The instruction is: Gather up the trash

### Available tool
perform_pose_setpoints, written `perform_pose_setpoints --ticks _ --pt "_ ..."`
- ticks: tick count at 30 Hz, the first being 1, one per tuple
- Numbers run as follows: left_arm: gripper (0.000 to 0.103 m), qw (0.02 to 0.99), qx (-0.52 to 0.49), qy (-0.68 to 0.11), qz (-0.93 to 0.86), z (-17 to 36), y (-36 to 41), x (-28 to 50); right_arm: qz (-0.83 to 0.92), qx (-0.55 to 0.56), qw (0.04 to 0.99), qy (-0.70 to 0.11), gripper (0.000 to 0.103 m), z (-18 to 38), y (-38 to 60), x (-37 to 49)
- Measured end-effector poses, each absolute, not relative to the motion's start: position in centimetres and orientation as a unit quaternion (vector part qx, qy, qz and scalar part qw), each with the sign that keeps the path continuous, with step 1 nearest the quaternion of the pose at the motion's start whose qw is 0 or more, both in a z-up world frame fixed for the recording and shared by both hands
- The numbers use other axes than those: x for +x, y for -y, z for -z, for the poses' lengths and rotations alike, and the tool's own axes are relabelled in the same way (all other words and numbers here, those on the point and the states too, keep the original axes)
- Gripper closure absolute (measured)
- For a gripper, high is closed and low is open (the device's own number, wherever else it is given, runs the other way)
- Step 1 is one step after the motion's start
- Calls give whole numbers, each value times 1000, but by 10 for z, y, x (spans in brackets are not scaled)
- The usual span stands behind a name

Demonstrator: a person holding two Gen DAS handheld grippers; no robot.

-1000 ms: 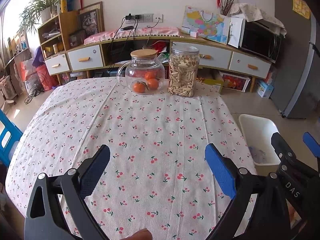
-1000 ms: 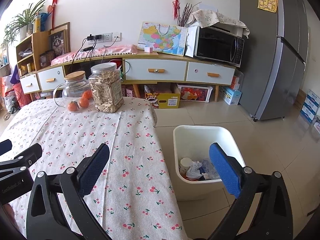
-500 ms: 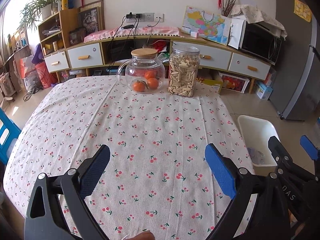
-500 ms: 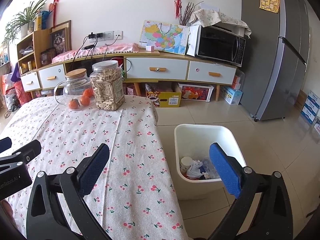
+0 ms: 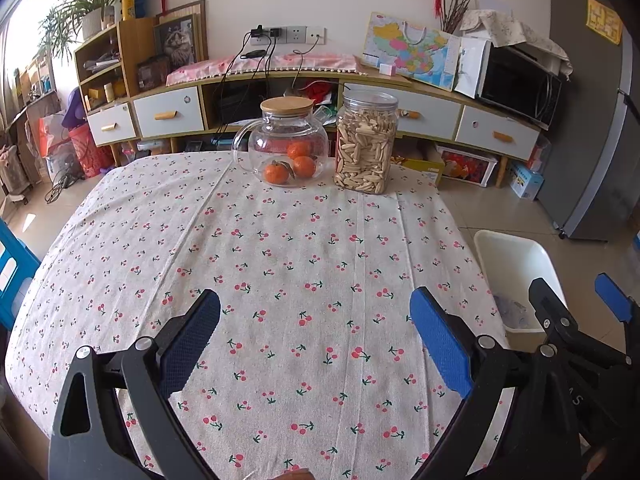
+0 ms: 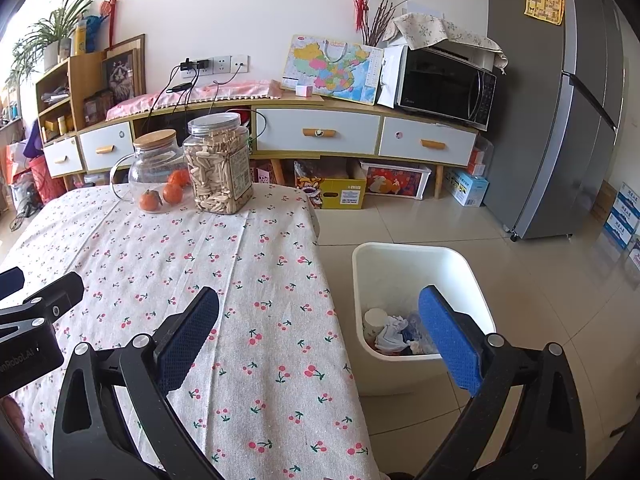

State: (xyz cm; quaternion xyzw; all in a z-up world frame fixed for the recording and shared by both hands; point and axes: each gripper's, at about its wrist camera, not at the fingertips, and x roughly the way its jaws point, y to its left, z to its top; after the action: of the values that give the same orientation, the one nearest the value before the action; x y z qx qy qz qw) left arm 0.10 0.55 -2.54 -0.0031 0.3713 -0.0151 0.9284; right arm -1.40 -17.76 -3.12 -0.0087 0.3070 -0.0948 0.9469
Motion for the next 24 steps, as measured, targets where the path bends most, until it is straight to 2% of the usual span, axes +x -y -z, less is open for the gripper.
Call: perform_pose_setpoints --ticks 6,14,24 --pt "11 930 -1 -367 16 25 -5 0 96 -10 947 -307 7 31 178 -14" --pt "25 927 -5 -373 29 28 -6 0 98 -12 947 -306 7 30 180 -15" --pt "25 924 -3 -380 38 30 -3 2 98 -11 947 -306 7 30 180 -15"
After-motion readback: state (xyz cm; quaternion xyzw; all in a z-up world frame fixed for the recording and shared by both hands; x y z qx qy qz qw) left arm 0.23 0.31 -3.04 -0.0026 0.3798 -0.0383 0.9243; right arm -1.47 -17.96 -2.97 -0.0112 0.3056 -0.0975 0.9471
